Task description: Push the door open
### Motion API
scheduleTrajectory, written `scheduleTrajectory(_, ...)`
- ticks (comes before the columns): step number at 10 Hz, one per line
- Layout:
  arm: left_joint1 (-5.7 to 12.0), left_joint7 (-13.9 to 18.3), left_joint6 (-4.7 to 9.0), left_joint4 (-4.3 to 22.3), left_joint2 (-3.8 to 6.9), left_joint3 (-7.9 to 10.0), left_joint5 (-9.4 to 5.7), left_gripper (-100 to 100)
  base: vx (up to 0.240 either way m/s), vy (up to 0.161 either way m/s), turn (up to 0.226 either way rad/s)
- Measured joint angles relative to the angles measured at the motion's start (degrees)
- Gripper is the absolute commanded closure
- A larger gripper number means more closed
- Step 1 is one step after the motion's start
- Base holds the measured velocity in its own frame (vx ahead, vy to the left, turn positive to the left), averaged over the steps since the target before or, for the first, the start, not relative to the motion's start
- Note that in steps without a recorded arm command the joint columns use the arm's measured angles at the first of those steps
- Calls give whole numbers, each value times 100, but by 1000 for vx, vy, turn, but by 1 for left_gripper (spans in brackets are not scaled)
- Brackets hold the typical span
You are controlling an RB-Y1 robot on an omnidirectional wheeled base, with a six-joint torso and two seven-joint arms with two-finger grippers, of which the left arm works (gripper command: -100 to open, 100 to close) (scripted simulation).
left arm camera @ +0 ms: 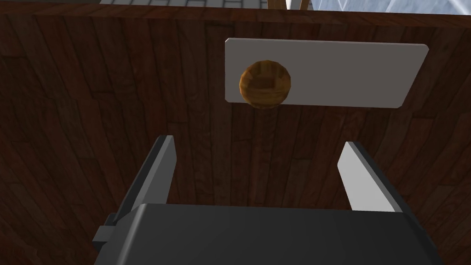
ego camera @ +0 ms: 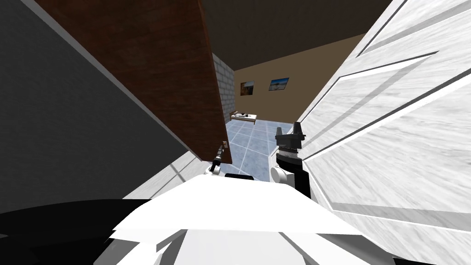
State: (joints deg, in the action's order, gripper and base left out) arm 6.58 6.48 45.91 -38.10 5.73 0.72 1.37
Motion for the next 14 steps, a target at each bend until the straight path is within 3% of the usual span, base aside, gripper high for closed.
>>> scheduleTrajectory(4,-14,-48,85,42,-27,49,-22,-100,192,-18,-13)
scheduleTrajectory(5,-18,-50,94,44,-28,50,-23,100,-15,0,-10)
scheduleTrajectory(10,-18,-52,75,50,-32,43,-18,100,-14,3,-3)
scheduleTrajectory(13,-6,-88,64,169,-45,111,-59,100,150,-55,45)
scheduleTrajectory(14,-96,-98,-3,10,-43,136,-72,100,194,-58,49)
